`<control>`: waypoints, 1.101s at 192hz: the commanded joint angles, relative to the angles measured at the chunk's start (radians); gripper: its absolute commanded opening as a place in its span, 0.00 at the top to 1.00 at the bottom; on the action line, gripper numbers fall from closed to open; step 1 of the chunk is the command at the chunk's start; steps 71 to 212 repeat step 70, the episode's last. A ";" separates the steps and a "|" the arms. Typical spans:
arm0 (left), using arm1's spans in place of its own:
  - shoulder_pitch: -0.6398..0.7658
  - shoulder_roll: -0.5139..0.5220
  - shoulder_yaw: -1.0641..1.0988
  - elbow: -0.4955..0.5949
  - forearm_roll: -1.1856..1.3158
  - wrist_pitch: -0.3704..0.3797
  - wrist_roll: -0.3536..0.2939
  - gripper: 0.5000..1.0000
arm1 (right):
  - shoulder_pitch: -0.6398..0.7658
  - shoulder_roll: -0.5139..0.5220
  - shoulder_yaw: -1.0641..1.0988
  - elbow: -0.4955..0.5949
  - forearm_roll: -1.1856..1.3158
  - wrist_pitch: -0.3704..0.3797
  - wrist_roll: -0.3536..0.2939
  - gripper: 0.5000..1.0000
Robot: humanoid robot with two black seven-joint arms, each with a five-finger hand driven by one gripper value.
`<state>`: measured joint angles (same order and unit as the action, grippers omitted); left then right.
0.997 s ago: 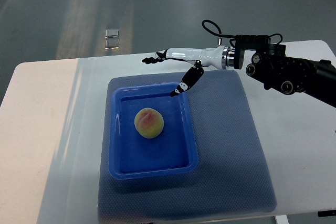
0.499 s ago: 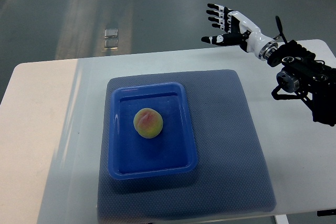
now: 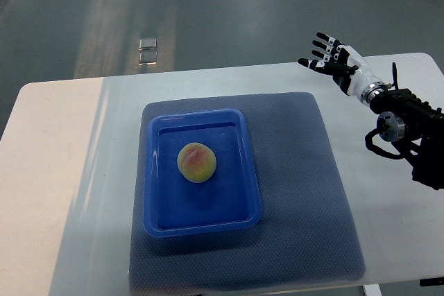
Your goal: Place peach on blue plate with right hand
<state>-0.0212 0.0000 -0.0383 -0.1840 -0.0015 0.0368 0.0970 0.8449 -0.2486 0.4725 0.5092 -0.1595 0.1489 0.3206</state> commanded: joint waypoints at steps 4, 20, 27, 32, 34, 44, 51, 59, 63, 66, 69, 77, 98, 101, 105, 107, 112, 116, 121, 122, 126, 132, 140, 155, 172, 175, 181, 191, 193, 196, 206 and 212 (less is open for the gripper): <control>-0.002 0.000 0.000 0.000 0.000 0.000 0.000 0.00 | -0.009 0.002 0.000 0.000 0.028 -0.002 -0.006 0.14; -0.002 0.000 0.000 0.000 0.000 0.000 0.000 0.00 | -0.010 0.000 0.001 0.000 0.028 -0.005 0.000 0.14; -0.002 0.000 0.000 0.000 0.000 0.000 0.000 0.00 | -0.012 0.000 0.001 0.000 0.028 -0.005 0.000 0.14; -0.002 0.000 0.000 0.000 0.000 0.000 0.000 0.00 | -0.012 0.000 0.001 0.000 0.028 -0.005 0.000 0.14; -0.002 0.000 0.000 0.000 0.000 0.000 0.000 0.00 | -0.012 0.000 0.001 0.000 0.028 -0.005 0.000 0.14; -0.002 0.000 0.000 0.000 0.000 0.000 0.000 0.00 | -0.013 0.000 0.001 0.000 0.026 -0.005 0.005 0.14; -0.002 0.000 0.000 0.000 0.000 0.000 0.000 0.00 | -0.013 0.002 0.001 0.000 0.026 -0.005 0.005 0.14; -0.002 0.000 0.000 0.000 0.000 0.000 0.000 0.00 | -0.013 0.000 0.001 0.002 0.023 -0.005 0.005 0.14; -0.002 0.000 0.000 0.000 0.000 0.000 0.000 0.00 | -0.013 0.000 0.000 0.002 0.021 -0.003 0.005 0.14; -0.002 0.000 0.000 0.000 0.000 0.000 0.000 0.00 | -0.013 0.000 0.000 0.002 0.015 -0.005 0.006 0.14; -0.002 0.000 0.000 0.000 0.000 0.000 0.000 0.00 | -0.013 0.002 0.000 0.002 0.014 -0.006 0.008 0.14; -0.002 0.000 0.000 0.000 0.000 0.000 0.000 0.00 | -0.013 0.003 0.000 0.002 0.014 -0.006 0.008 0.14; -0.002 0.000 0.000 0.000 0.000 0.000 0.000 0.00 | -0.013 0.003 0.000 0.002 0.014 -0.006 0.008 0.14; -0.002 0.000 0.000 0.000 0.000 0.000 0.000 0.00 | -0.013 0.003 0.000 0.002 0.014 -0.006 0.008 0.14; -0.002 0.000 0.000 0.000 0.000 0.000 0.000 0.00 | -0.013 0.003 0.000 0.002 0.014 -0.006 0.008 0.14; -0.002 0.000 0.000 0.000 0.000 0.000 0.000 0.00 | -0.013 0.003 0.000 0.002 0.014 -0.006 0.008 0.14; -0.002 0.000 0.000 0.000 0.000 0.000 0.000 0.00 | -0.013 0.003 0.000 0.002 0.014 -0.006 0.008 0.14; -0.002 0.000 0.000 0.000 0.000 0.000 0.000 0.00 | -0.013 0.003 0.000 0.002 0.014 -0.006 0.008 0.14; -0.002 0.000 0.000 0.000 0.000 0.000 0.000 0.00 | -0.013 0.003 0.000 0.002 0.014 -0.006 0.008 0.14; -0.002 0.000 0.000 0.000 0.000 0.000 0.000 0.00 | -0.013 0.003 0.000 0.002 0.014 -0.006 0.008 0.14; -0.002 0.000 0.000 0.000 0.000 0.000 0.000 0.00 | -0.013 0.003 0.000 0.002 0.014 -0.006 0.008 0.14; -0.002 0.000 0.000 0.000 0.000 0.000 0.000 0.00 | -0.013 0.003 0.000 0.002 0.014 -0.006 0.008 0.14; -0.002 0.000 0.000 0.000 0.000 0.000 0.000 0.00 | -0.013 0.003 0.000 0.002 0.014 -0.006 0.008 0.14; -0.002 0.000 0.000 0.000 0.000 0.000 0.000 0.00 | -0.013 0.003 0.000 0.002 0.014 -0.006 0.008 0.14; -0.002 0.000 0.000 0.000 0.000 0.000 0.000 0.00 | -0.013 0.003 0.000 0.002 0.014 -0.006 0.008 0.14; -0.002 0.000 0.000 0.000 0.000 0.000 0.000 0.00 | -0.013 0.003 0.000 0.002 0.014 -0.006 0.008 0.14; -0.002 0.000 0.000 0.000 0.000 0.000 0.000 0.00 | -0.013 0.003 0.000 0.002 0.014 -0.006 0.008 0.14; -0.002 0.000 0.000 0.000 0.000 0.000 0.000 0.00 | -0.013 0.003 0.000 0.002 0.014 -0.006 0.008 0.14; -0.002 0.000 0.000 0.000 0.000 0.000 0.000 0.00 | -0.013 0.003 0.000 0.002 0.014 -0.006 0.008 0.14; -0.002 0.000 0.000 0.000 0.000 0.000 0.000 0.00 | -0.013 0.003 0.000 0.002 0.014 -0.006 0.008 0.14; -0.002 0.000 0.000 0.000 0.000 0.000 0.000 0.00 | -0.013 0.003 0.000 0.002 0.014 -0.006 0.008 0.14; -0.002 0.000 0.000 0.000 0.000 0.000 0.000 0.00 | -0.013 0.003 0.000 0.002 0.014 -0.006 0.008 0.14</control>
